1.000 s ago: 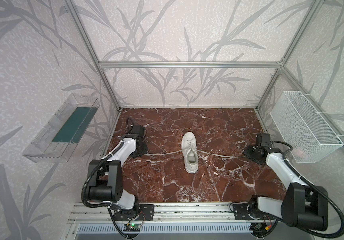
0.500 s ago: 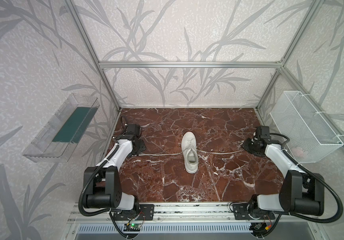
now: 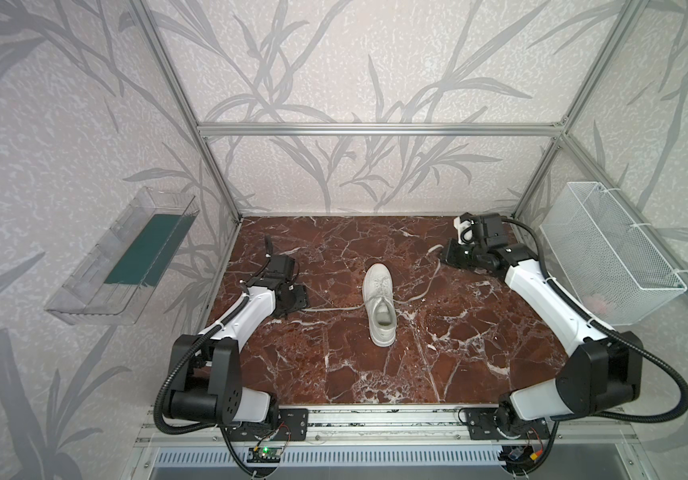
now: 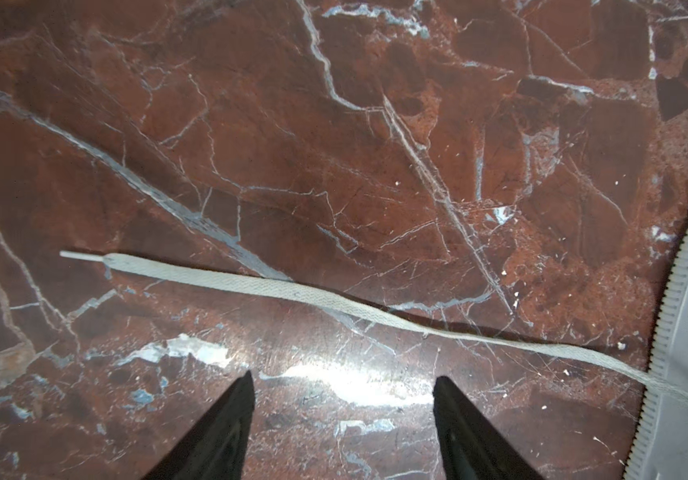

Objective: Tie the shoes

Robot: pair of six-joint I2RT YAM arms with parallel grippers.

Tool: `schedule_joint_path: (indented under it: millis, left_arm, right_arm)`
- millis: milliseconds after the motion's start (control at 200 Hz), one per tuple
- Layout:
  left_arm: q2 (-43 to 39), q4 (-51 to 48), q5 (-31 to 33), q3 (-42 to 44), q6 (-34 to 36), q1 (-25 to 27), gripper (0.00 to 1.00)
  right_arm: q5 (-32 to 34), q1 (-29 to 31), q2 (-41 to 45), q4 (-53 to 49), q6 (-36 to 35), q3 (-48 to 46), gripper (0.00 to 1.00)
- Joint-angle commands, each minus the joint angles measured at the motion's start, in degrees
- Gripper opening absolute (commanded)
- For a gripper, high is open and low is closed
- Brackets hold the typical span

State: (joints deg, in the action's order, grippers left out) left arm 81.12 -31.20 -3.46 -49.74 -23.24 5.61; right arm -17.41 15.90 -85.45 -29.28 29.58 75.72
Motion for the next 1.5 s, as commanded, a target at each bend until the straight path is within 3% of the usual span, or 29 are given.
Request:
schedule_joint_path:
  millis: [0,260,610,955,1495]
  left_arm:
    - [-2.4,1.8,-0.7,1.5,-1.9,0.7,0.7]
    - [-4.8,2.3,-1.3,4.8,-3.8,1.9,0.7]
    - [-7.4,2.9,-1.9,8.3,-6.0,2.7,0.7]
    - [-9.2,3.4,-2.6,10.9,-7.2,3.4,0.69]
    - [-13.0,2.7,-2.3,13.6,-8.6,3.5,0.69]
  right_arm:
    - [-1.7,4.6,-2.4,-4.2,1.4,5.6,0.0]
    - [-1.5,15.1,-7.6,-5.1,4.4,15.5,0.0]
    - [-1.7,24.1,-16.2,-3.4,9.4,26.1,0.0]
    - [-3.2,28.3,-24.2,-1.0,12.2,32.5,0.0]
    - [-6.3,29.1,-40.7,1.3,15.9,42.1,0.0]
